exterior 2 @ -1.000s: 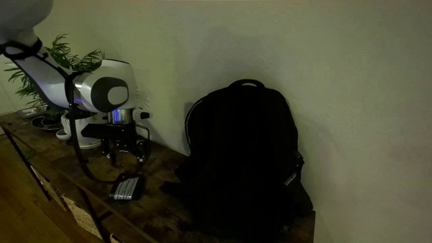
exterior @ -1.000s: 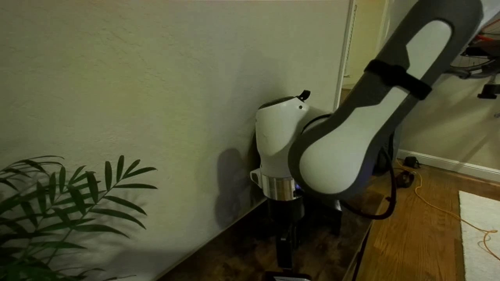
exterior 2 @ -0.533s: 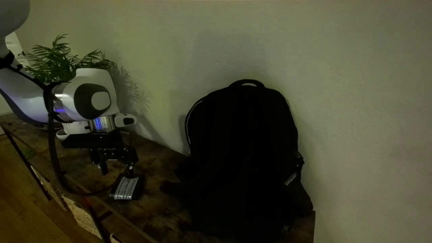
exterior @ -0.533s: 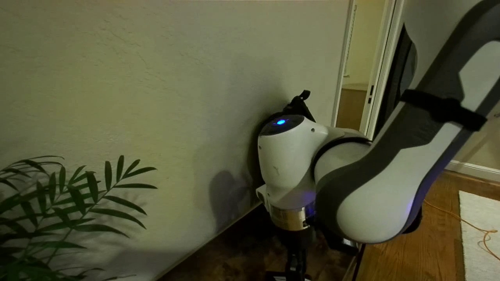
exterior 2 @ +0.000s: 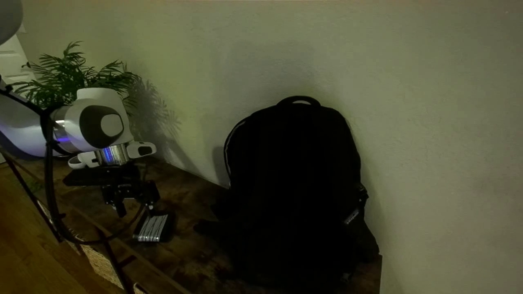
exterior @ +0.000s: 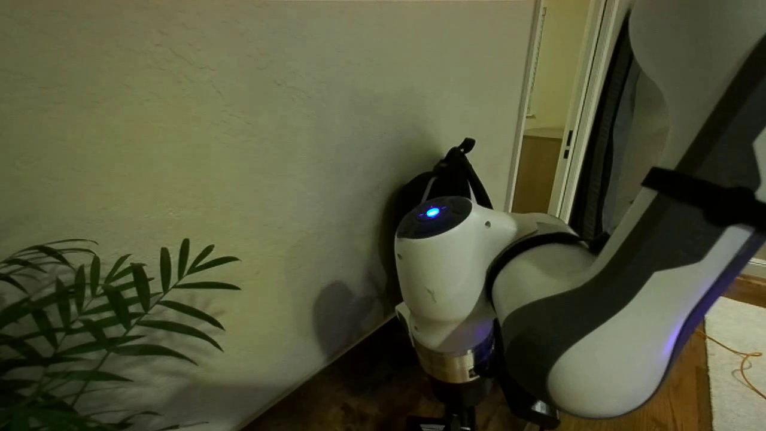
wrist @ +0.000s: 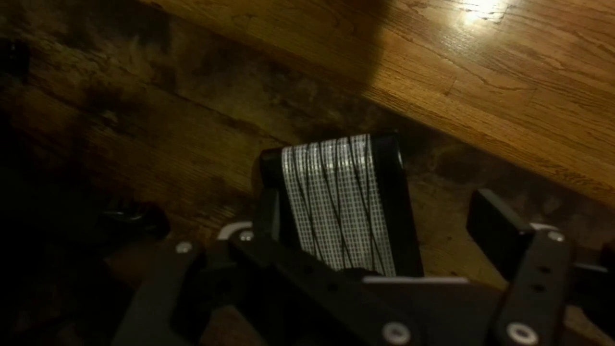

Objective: Pick up the wallet and put it in the bag

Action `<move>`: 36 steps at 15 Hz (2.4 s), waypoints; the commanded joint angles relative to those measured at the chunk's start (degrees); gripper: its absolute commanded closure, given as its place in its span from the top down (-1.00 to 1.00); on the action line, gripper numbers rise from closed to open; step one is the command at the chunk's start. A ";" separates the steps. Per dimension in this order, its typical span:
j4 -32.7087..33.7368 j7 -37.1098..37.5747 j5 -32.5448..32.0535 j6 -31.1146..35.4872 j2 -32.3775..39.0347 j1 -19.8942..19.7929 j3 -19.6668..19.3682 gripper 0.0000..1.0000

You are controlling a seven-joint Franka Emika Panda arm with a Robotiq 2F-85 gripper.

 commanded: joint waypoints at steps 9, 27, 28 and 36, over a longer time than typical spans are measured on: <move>5.28 6.06 -2.59 1.51 6.87 4.32 -3.62 1.00; 7.94 5.77 -7.40 1.30 10.05 8.98 -6.82 -0.45; 7.94 5.70 -7.34 1.28 10.02 8.87 -6.78 -0.59; 7.95 2.68 -5.87 -0.13 8.90 6.52 -4.67 -0.93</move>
